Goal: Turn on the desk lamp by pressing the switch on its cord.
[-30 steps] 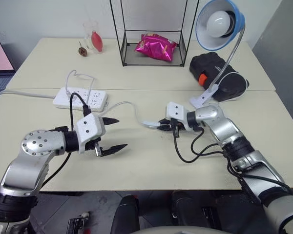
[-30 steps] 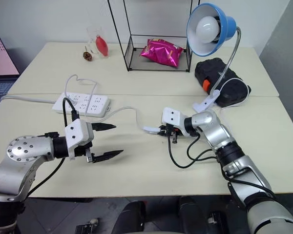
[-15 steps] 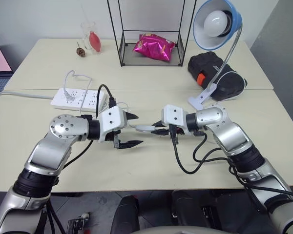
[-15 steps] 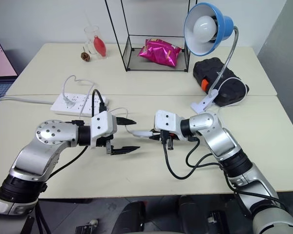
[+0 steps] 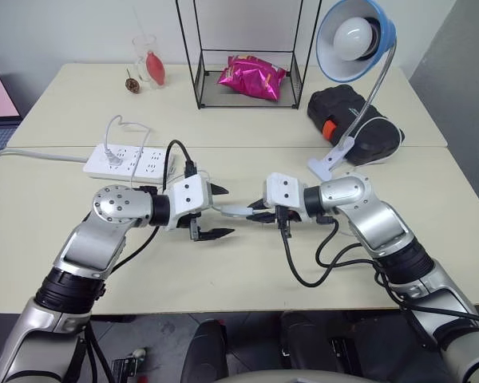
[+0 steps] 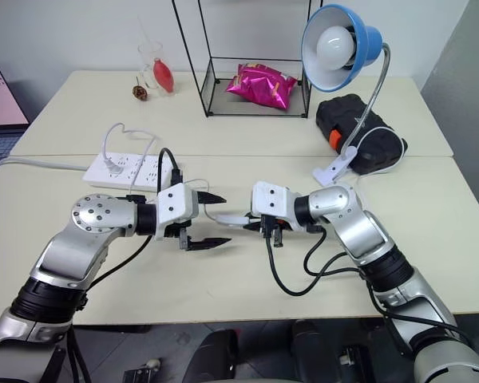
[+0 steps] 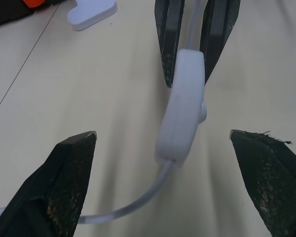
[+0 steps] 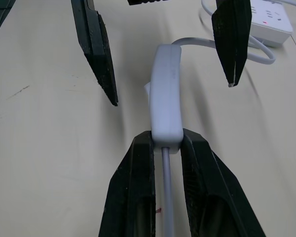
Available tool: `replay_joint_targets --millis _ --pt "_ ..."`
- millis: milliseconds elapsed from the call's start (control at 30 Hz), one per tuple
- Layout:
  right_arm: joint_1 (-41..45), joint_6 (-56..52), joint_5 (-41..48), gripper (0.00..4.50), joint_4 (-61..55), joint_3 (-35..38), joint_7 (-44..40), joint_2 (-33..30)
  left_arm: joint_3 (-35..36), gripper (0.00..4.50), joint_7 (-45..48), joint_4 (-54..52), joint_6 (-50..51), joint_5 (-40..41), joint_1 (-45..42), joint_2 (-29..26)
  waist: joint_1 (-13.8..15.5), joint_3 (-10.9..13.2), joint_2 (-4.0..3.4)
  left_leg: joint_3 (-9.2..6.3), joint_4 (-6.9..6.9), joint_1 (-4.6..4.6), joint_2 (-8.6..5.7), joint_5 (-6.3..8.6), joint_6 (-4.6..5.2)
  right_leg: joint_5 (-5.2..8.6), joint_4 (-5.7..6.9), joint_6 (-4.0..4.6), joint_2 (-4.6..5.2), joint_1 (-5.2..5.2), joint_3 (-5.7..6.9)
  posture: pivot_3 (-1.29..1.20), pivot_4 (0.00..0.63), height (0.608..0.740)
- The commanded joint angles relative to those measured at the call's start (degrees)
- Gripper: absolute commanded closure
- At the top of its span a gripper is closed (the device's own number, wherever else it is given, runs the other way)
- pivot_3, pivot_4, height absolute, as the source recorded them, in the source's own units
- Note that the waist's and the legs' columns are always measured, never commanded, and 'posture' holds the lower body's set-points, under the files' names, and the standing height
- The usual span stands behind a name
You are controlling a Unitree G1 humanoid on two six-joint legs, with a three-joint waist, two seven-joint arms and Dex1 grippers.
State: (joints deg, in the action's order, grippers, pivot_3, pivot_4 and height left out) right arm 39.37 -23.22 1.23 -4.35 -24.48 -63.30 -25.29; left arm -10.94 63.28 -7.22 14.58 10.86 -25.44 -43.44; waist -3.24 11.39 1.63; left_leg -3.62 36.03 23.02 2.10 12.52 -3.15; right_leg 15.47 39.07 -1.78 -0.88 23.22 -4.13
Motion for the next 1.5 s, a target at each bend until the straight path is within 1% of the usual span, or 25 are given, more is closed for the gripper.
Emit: replay_joint_targets --millis 33,100,167,200,367,400,533,567,633,667,700,800,900,1100,1233,1300,1367,1433,1467,1500 --pt "0.50 0.70 -0.01 4.13 -1.74 -0.02 0.19 -0.25 0.56 0.00 0.29 -0.62 -0.45 0.07 -1.02 0.27 0.00 0.00 0.00 0.00 0.00 0.00 0.00 0.00 0.00 0.00 0.00 0.00 0.00 0.00 -0.01 0.00 0.150 0.740" --pt "0.52 0.90 -0.08 4.13 -1.60 -0.13 0.20 -0.22 0.36 0.00 0.28 -0.19 -0.60 -0.13 -1.32 0.49 0.00 0.00 0.00 0.00 0.00 0.00 0.00 0.00 0.00 0.00 0.00 0.00 0.00 0.00 -0.01 0.00 0.150 0.740" --pt "0.54 1.04 -0.10 4.13 -1.52 -0.22 0.25 -0.21 0.20 0.34 0.21 0.27 -0.77 -0.32 -1.72 0.83 0.00 0.00 0.00 0.00 0.00 0.00 0.00 0.00 0.00 0.00 0.00 0.00 0.00 0.00 0.00 0.00 0.150 0.740" --pt "0.54 1.09 -0.09 4.13 -1.51 -0.26 0.26 -0.23 0.14 0.43 0.17 0.49 -0.78 -0.40 -1.97 1.05 0.00 0.00 0.00 0.00 0.00 0.00 0.00 0.00 0.00 0.00 0.00 0.00 0.00 0.00 0.00 0.00 0.150 0.740" --pt "0.57 1.21 -0.03 4.13 -1.55 -0.36 0.24 -0.25 -0.30 1.54 0.12 1.39 -0.13 -0.68 -3.37 2.33 0.01 0.00 0.00 0.00 0.01 0.00 0.00 0.00 0.00 0.00 0.01 0.00 0.00 0.00 0.00 0.00 0.150 0.740" --pt "0.58 1.24 -0.01 4.13 -1.56 -0.39 0.25 -0.26 -0.43 1.85 0.18 1.56 -0.01 -0.82 -3.68 2.51 0.01 0.00 0.00 0.00 0.01 0.00 0.00 0.00 0.00 0.00 0.01 0.00 0.00 0.00 0.00 0.00 0.150 0.740" --pt "0.72 1.25 0.09 4.13 -1.54 -0.59 0.34 -0.18 -0.74 2.64 0.23 2.23 0.03 -1.23 -4.51 3.04 -0.01 0.00 0.00 0.00 0.00 0.00 0.00 0.00 0.00 0.00 0.00 0.00 0.00 0.00 0.00 0.00 0.150 0.740" --pt "0.75 1.23 0.14 4.13 -1.58 -0.61 0.31 -0.17 -0.76 2.75 0.25 2.16 0.10 -1.31 -4.57 3.03 0.00 0.00 0.00 -0.01 0.00 0.00 0.00 0.00 0.00 0.00 0.00 0.00 -0.01 0.00 0.00 0.00 0.150 0.740" --pt "0.77 1.18 0.22 4.13 -1.65 -0.61 0.28 -0.18 -0.78 3.22 0.31 2.05 0.11 -1.50 -4.64 2.97 0.00 0.00 0.00 -0.01 0.00 0.00 0.00 0.00 0.00 0.00 0.00 0.00 0.00 0.00 0.00 0.00 0.150 0.740" --pt "0.77 1.17 0.25 4.13 -1.69 -0.62 0.26 -0.19 -0.78 3.30 0.30 1.98 0.14 -1.58 -4.67 2.90 0.00 0.00 0.00 -0.01 0.00 0.00 0.00 0.00 0.00 0.00 0.00 0.00 -0.01 0.00 0.00 0.00 0.150 0.740" --pt "0.79 1.15 0.27 4.13 -1.70 -0.65 0.25 -0.16 -0.73 3.53 0.35 1.91 0.14 -1.65 -4.69 2.79 0.00 0.00 0.00 -0.01 0.01 0.01 0.00 0.00 0.00 0.00 0.00 0.00 0.00 0.00 0.00 0.00 0.150 0.740" --pt "0.82 1.16 0.29 4.13 -1.72 -0.69 0.18 -0.09 -0.59 3.79 0.46 1.75 0.24 -1.86 -4.75 2.65 0.01 0.00 0.00 -0.01 0.01 0.00 0.00 0.00 0.00 0.00 0.00 0.00 0.00 -0.01 0.00 0.00 0.150 0.740" --pt "0.83 1.23 0.29 4.13 -1.76 -0.68 0.06 -0.05 -0.47 3.86 0.50 1.65 0.27 -2.29 -4.99 2.68 0.00 0.00 0.00 -0.02 0.01 0.00 0.00 0.00 0.00 0.00 0.01 0.00 -0.01 -0.01 0.00 0.00 0.150 0.740" --pt "0.93 1.06 0.46 4.13 -1.97 -0.69 -0.09 0.05 -0.39 3.86 0.74 1.09 0.45 -1.84 -5.45 3.36 0.00 0.00 0.00 -0.02 0.01 0.00 0.00 0.00 0.00 0.00 0.01 0.00 -0.01 0.00 0.00 0.00 0.150 0.740" --pt "1.02 0.92 0.63 4.13 -2.01 -0.74 -0.26 0.14 -0.42 3.86 1.67 1.05 -2.08 -1.63 -5.21 3.39 0.00 0.00 0.00 -0.01 0.01 0.00 0.00 0.00 0.00 0.00 0.01 0.00 -0.01 0.00 0.00 0.00 0.150 0.740" --pt "1.02 0.92 0.64 4.13 -1.99 -0.73 -0.36 0.17 -0.41 3.17 1.40 1.38 -2.49 -1.90 -5.21 3.55 0.00 0.00 0.00 -0.01 0.01 0.00 0.00 0.00 0.00 0.00 0.00 0.00 -0.01 0.00 0.00 0.00 0.150 0.740" --pt "1.05 0.94 0.66 4.13 -1.93 -0.75 -0.47 0.18 -0.52 2.78 1.41 2.06 -3.94 -2.39 -5.24 3.57 -0.01 0.00 0.00 -0.01 0.01 0.00 0.00 0.00 0.00 0.00 0.01 0.00 -0.01 0.00 0.00 0.00 0.150 0.740" --pt "1.08 0.95 0.64 4.13 -1.85 -0.74 -0.56 0.18 -0.54 2.23 1.50 2.61 -5.54 -2.87 -5.05 3.41 0.01 0.00 0.00 -0.02 0.00 0.00 0.00 0.00 0.00 0.00 0.01 0.00 -0.01 0.00 0.01 0.00 0.150 0.740" --pt "1.10 1.01 0.62 4.13 -1.76 -0.75 -0.59 0.16 -0.49 2.08 1.56 2.75 -6.18 -3.02 -4.88 3.27 0.02 0.00 0.00 -0.02 0.01 0.00 0.00 0.00 0.00 0.00 0.01 0.00 -0.01 0.00 0.00 0.00 0.150 0.740" --pt "1.12 1.11 0.59 4.13 -1.58 -0.75 -0.63 0.11 -0.36 1.77 1.67 2.76 -6.76 -3.06 -4.60 3.02 0.02 0.00 0.00 -0.02 0.01 0.01 0.00 0.00 0.00 0.00 0.01 0.00 -0.01 0.00 0.00 0.00 0.150 0.740"
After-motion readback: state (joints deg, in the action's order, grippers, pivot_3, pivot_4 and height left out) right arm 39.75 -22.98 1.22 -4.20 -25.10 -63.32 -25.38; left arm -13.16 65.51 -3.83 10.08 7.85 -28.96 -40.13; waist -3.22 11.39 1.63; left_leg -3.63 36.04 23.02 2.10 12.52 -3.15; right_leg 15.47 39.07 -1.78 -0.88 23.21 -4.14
